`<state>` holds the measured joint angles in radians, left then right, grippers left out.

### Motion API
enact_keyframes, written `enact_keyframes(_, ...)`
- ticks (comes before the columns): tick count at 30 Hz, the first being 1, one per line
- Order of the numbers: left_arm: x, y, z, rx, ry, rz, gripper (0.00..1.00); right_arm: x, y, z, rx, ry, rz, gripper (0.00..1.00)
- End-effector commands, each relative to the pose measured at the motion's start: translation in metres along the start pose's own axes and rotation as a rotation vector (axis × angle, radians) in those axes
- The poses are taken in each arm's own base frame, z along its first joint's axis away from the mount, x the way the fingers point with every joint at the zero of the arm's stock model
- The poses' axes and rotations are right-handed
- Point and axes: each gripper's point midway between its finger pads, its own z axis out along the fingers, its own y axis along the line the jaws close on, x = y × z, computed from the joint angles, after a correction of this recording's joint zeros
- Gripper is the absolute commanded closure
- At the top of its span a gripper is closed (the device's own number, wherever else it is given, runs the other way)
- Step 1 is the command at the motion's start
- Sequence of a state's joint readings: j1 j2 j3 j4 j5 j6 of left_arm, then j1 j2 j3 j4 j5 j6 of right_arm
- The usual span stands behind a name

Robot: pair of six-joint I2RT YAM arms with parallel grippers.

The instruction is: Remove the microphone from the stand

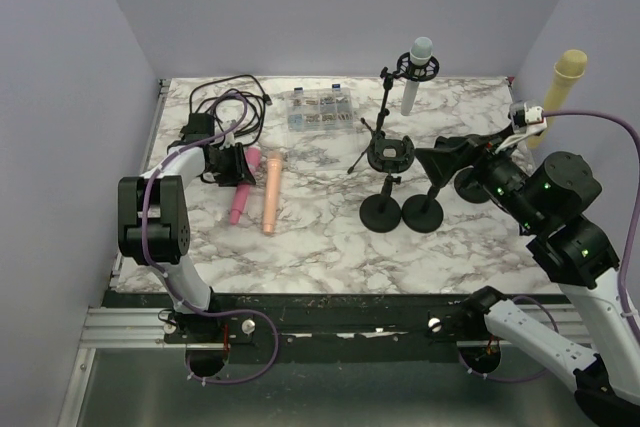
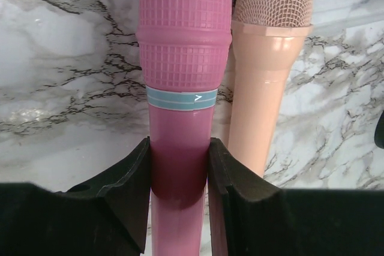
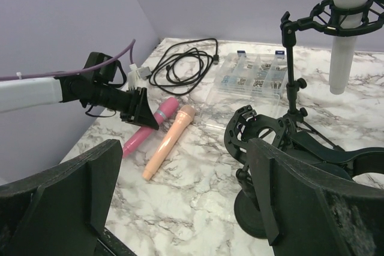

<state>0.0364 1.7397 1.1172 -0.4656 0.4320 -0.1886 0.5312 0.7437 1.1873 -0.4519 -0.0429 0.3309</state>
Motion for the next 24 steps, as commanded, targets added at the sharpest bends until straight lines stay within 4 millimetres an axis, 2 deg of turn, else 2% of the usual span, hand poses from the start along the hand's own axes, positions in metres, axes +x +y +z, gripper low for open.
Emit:
enact_keyframes(1, -0.003, -0.017, 0.001, 0.083, 0.007, 0.0, 0.83, -0.003, -0.003, -0.003, 0.02, -0.011, -0.016, 0.07)
enact_keyframes(7, 0.0, -0.013, 0.001, 0.052, 0.049, -0.021, 0.8, -0.004, 0.002, -0.002, 0.001, -0.006, 0.002, 0.07)
enact_keyframes(20, 0.003, -0.01, 0.002, 0.007, 0.07, -0.018, 0.56, -0.007, 0.012, 0.003, -0.043, -0.009, 0.048, 0.07)
enact_keyframes(24, 0.003, -0.012, 0.001, 0.012, 0.069, -0.019, 0.53, -0.01, 0.011, 0.001, -0.034, -0.008, 0.039, 0.07)
